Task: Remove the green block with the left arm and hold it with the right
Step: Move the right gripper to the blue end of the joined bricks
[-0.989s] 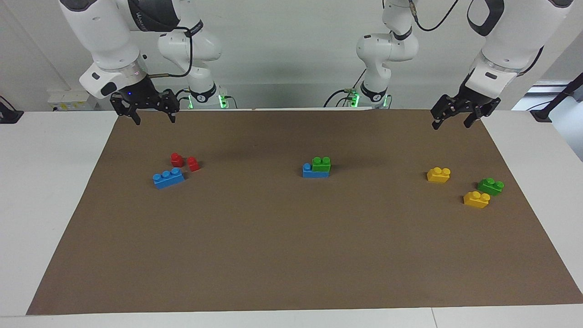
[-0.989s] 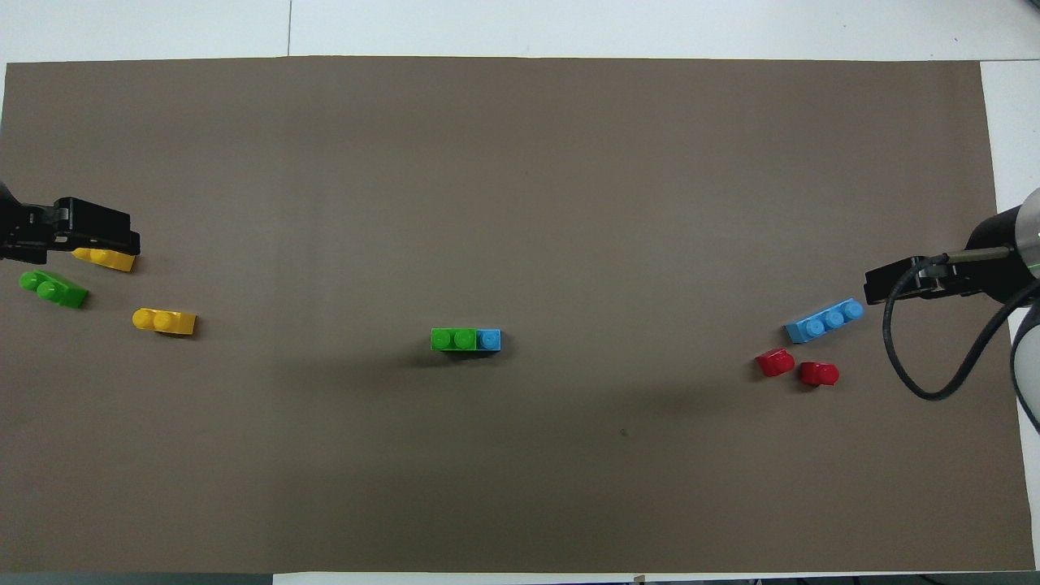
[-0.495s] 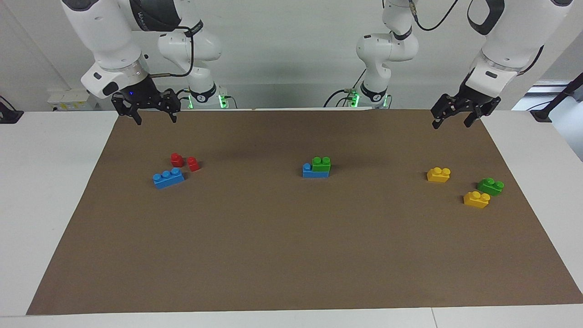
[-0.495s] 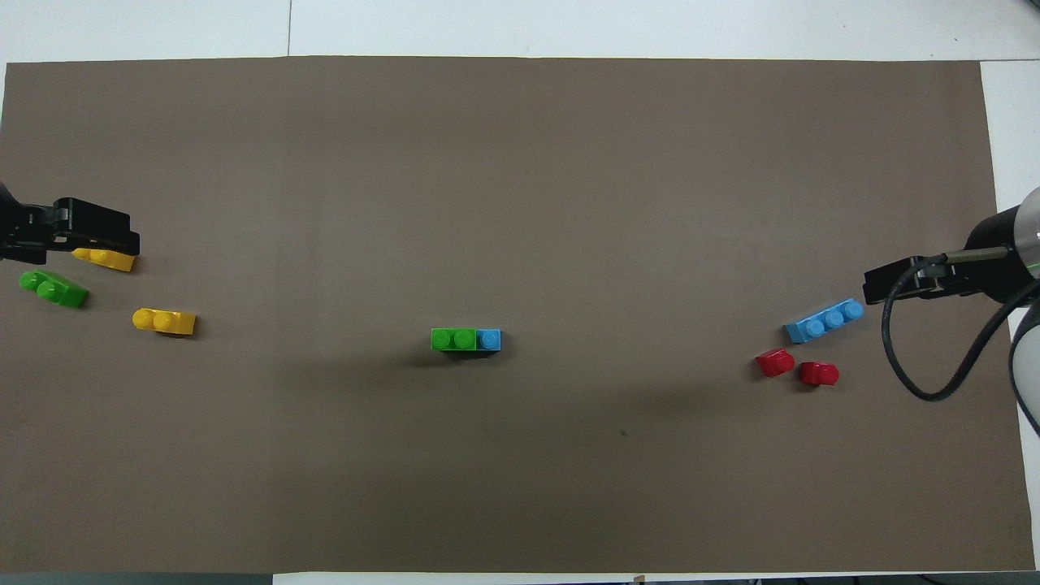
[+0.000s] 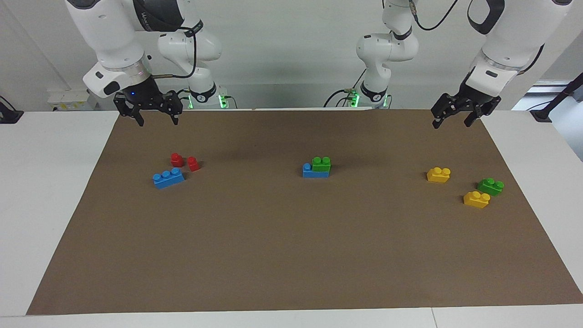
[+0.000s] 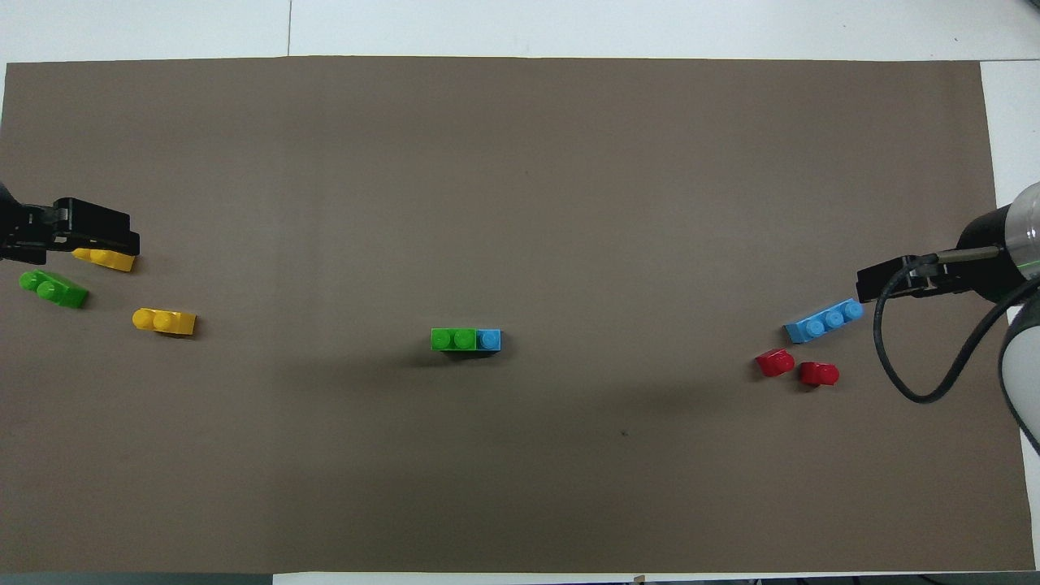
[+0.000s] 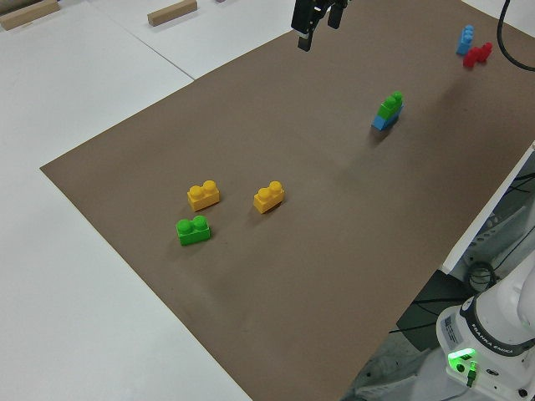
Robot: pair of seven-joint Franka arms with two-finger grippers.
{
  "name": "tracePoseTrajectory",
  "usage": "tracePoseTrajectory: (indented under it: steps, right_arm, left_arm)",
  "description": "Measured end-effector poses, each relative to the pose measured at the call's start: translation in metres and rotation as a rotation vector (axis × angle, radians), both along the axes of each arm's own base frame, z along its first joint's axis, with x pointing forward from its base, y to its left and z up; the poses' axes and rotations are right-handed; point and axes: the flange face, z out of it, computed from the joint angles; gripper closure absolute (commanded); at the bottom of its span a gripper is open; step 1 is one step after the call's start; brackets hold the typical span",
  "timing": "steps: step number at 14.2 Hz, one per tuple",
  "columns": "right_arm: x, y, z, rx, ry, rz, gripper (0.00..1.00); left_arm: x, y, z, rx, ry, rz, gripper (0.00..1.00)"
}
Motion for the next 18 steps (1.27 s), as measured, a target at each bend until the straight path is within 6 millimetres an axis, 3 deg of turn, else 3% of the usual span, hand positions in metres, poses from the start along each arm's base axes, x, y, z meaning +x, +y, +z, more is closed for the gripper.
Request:
tracePoseTrajectory:
  steps: [4,13,18]
  right_arm:
    - [0.008,0.028,-0.023,0.069,0.002,-0.195,0.04]
    - [0.008,0.102,-0.076,0.25,0.282,-0.955,0.04]
    - [0.005,0.137,-0.109,0.311,0.358,-1.149,0.04]
  left_arm:
    - [0.0,0.0,0.0,0.0,0.0,0.0,0.0]
    - [-0.003,0.0,-0.003,0.001,0.019,0.0,0.0]
    - [-0.004,0.0,-0.005,0.001,0.023,0.001,0.0]
